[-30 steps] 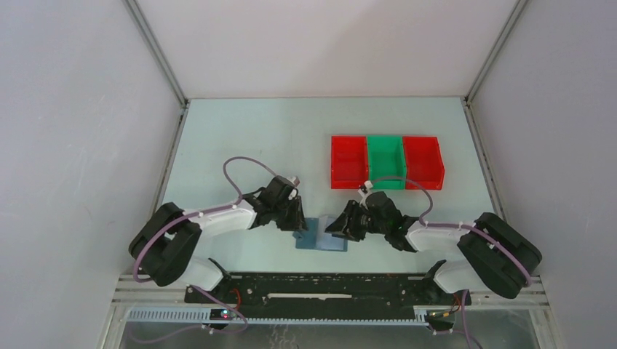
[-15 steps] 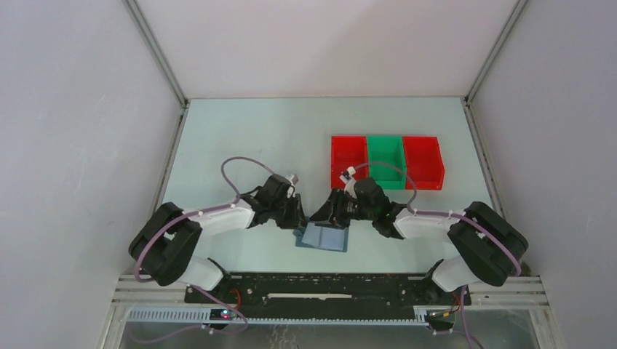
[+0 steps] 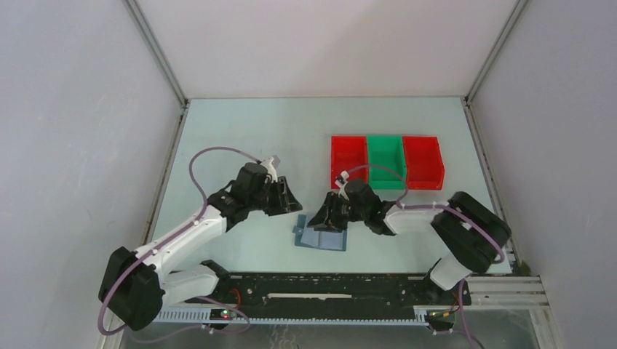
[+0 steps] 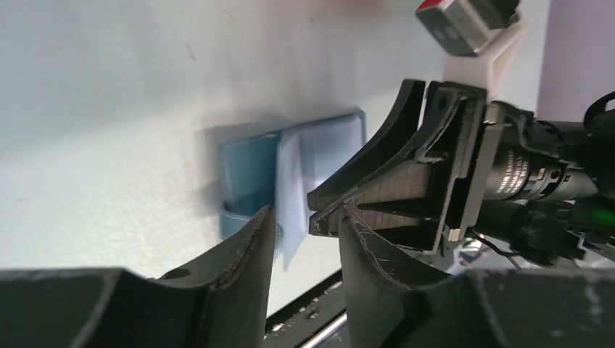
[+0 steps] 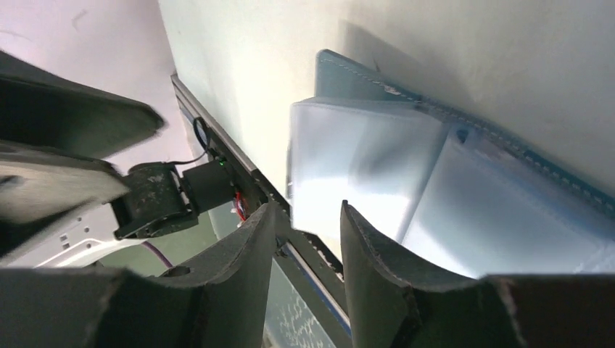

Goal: Take the credit cards out of the card holder
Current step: Remove the credit card from the card holder.

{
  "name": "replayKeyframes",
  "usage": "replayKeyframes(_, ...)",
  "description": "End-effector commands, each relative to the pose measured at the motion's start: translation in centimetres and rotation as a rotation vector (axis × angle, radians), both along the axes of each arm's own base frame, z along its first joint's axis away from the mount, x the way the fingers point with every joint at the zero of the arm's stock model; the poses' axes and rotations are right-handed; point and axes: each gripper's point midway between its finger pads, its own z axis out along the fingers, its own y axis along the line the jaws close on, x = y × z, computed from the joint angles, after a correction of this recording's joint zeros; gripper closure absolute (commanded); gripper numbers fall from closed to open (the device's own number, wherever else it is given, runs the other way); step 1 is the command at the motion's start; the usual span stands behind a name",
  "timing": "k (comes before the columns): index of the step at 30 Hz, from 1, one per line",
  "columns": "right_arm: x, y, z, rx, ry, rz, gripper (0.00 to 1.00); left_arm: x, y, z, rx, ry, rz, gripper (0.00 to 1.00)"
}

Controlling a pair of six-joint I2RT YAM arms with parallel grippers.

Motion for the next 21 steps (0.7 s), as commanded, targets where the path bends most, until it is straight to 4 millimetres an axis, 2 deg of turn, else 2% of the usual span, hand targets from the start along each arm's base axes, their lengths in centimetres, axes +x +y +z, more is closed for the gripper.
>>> replayKeyframes(1, 1.3, -0.9, 4.2, 0.011, -0.155, -0.062, 0.52, -1.5, -3.0, 2.7, -0.130, -0.009, -0.096, 0.57)
replayKeyframes(5, 1.1, -3.8, 3.8, -0.048, -0.166, -0.135, 0.52, -2.4, -5.6, 2.9, -0.182, 0.006, -0.176, 0.57)
replayKeyframes(10, 0.5, -7.1, 1.7, -0.098, -0.114, -0.228, 0.54, -2.9, -7.2, 0.2, -0.158, 0.079, -0.230, 0.59)
replayKeyframes(13, 0.1, -7.7, 0.9, -0.115, -0.093, -0.237, 0.54, -2.4, -6.6, -2.0, -0.082, 0.097, -0.214, 0.60)
replayKeyframes(16, 0.0, -7.6, 0.5, -0.119, -0.080, -0.231, 0.54, -2.1, -5.2, -4.6, 0.032, 0.126, -0.192, 0.61)
replayKeyframes(21, 0.1, -7.3, -0.2, -0.123, -0.064, -0.227, 0.54, -2.2, -4.1, -7.8, 0.129, 0.171, -0.182, 0.61)
